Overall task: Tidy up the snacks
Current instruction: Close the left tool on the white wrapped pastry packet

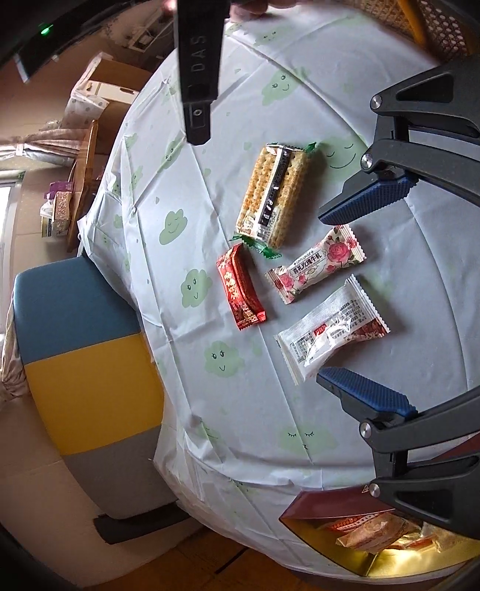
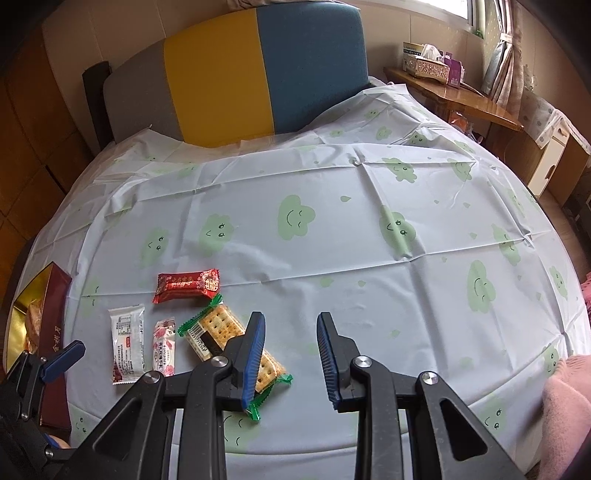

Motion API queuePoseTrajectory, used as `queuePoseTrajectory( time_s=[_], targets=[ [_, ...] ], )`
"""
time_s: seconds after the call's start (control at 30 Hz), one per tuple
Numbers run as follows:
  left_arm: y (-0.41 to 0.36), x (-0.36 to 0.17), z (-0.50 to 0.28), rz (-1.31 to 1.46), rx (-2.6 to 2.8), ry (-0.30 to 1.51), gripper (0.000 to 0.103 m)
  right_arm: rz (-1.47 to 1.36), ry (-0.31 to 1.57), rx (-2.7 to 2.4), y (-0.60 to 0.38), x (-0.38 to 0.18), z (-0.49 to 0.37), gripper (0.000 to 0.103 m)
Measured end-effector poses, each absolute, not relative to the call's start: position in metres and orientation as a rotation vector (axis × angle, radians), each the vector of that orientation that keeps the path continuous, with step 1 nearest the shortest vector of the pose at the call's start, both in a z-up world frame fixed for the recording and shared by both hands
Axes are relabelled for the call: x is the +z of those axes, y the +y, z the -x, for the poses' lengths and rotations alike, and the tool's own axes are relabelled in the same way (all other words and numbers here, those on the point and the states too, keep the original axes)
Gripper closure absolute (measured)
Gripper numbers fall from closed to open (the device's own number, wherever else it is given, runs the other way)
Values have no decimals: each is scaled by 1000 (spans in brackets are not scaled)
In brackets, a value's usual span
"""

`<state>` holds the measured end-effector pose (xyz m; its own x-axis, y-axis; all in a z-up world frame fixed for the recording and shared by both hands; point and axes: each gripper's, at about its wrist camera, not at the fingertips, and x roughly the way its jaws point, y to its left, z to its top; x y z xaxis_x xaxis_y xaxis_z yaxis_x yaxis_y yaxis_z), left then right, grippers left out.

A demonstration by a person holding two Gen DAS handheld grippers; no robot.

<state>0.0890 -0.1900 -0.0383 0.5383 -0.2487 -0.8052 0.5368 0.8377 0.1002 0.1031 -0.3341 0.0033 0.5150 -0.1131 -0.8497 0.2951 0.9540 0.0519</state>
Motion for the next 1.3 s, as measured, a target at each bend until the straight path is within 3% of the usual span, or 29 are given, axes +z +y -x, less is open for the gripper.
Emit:
queuePoseTrajectory(
  time_s=[0.43, 0.57, 0.87, 0.9, 0.97, 1.3],
  targets=[
    [-146, -54, -136, -136, -404, 1058, 24, -182, 1041, -202, -325, -3, -106, 74],
    [-154, -70, -145, -156, -392, 1113, 42, -195, 1037, -212, -329, -2, -106, 74],
    [-164, -85, -160, -141, -365, 1132, 38, -198, 1044, -216, -330, -5, -108, 74],
    [-166, -86, -158, -166, -360, 1118, 42, -200, 1047, -220, -331, -6, -108, 74],
    [-168, -84, -151, -201, -377, 1076, 64, -201, 1048, -224, -332, -7, -108, 74],
    [-129, -80, -135, -214, -331, 1052, 66, -238, 1073, -173, -330, -14, -112, 70]
  ],
)
